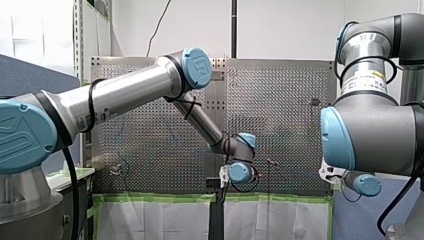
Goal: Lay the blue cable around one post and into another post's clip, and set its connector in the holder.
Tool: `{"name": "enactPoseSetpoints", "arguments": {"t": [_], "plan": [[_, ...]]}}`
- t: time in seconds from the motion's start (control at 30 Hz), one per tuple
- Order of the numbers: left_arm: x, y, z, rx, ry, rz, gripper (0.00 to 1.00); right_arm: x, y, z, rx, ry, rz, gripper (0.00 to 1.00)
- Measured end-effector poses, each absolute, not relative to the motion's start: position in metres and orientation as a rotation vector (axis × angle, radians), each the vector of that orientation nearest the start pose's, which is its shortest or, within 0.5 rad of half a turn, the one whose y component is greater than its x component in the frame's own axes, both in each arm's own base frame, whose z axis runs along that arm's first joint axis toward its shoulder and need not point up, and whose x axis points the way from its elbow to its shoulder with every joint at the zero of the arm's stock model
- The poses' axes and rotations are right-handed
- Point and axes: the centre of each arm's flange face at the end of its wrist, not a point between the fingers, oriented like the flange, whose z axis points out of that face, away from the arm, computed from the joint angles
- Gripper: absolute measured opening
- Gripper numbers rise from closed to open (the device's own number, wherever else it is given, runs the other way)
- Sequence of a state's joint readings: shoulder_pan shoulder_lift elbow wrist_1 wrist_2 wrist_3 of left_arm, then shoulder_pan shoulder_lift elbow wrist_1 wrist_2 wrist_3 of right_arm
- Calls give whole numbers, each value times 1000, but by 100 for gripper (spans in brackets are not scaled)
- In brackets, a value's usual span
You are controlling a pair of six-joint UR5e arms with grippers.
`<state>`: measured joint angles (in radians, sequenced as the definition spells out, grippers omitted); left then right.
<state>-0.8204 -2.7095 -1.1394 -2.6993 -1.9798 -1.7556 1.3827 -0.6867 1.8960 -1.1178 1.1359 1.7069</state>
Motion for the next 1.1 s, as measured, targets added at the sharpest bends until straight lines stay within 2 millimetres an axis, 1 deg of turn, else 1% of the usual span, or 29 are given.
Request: {"name": "enactPoseSetpoints", "arguments": {"t": [0.17, 0.4, 0.5, 0.67, 0.77, 0.87, 1.1], "plan": [[441, -614, -30, 296, 1805, -335, 0, 68, -574, -41, 1370, -1293, 1470, 0], [443, -614, -28, 293, 1805, -336, 0, 66, -578, -39, 1356, -1292, 1481, 0], [449, -615, -24, 275, 1799, -345, 0, 66, -579, -39, 1353, -1291, 1484, 0], [464, -621, -9, 234, 1771, -376, 0, 66, -582, -37, 1349, -1289, 1488, 0], [470, -622, -4, 214, 1762, -388, 0, 65, -585, -36, 1346, -1287, 1492, 0], [475, -621, -2, 202, 1759, -392, 0, 65, -587, -34, 1341, -1288, 1497, 0], [479, -616, -3, 201, 1774, -385, 0, 64, -594, -31, 1330, -1286, 1509, 0]]}}
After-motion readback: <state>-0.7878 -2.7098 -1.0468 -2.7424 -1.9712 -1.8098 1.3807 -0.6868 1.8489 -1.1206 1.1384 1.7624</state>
